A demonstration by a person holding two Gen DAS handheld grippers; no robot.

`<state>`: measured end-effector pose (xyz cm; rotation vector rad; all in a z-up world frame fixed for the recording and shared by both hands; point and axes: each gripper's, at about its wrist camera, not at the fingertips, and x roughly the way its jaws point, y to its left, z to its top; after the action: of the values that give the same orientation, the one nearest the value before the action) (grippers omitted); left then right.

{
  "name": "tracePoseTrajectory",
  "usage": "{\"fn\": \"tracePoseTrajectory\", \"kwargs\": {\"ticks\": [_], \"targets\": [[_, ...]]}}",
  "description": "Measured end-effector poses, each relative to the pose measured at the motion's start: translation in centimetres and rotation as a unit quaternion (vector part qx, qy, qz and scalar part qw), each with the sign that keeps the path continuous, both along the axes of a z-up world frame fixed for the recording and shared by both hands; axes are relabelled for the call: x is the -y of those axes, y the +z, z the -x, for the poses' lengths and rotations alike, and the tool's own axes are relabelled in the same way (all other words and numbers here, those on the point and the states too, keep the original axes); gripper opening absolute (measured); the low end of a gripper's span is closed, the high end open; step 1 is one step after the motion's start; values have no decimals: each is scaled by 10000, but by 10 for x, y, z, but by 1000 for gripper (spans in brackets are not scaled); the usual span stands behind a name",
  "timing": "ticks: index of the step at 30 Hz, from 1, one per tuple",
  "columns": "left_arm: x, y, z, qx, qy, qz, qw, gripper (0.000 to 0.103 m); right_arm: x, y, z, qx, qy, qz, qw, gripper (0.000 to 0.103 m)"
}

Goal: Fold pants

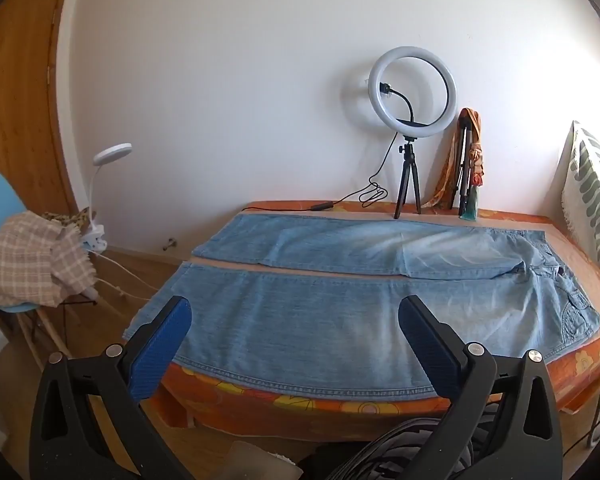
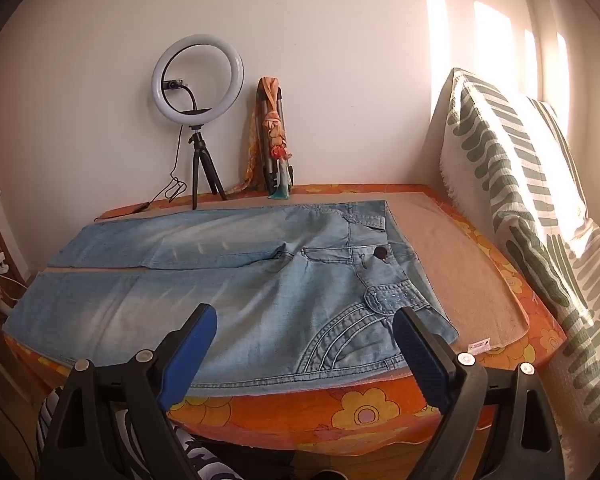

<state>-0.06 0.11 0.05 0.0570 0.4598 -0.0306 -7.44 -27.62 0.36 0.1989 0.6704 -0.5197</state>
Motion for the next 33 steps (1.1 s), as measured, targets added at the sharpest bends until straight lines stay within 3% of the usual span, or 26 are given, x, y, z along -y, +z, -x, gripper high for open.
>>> {"fn": "tracePoseTrajectory", "kwargs": {"ticks": [33], "targets": [[-1, -4, -1, -120, 1, 86, 9999, 103, 4, 3, 1, 27, -5, -28, 10000, 92]]}}
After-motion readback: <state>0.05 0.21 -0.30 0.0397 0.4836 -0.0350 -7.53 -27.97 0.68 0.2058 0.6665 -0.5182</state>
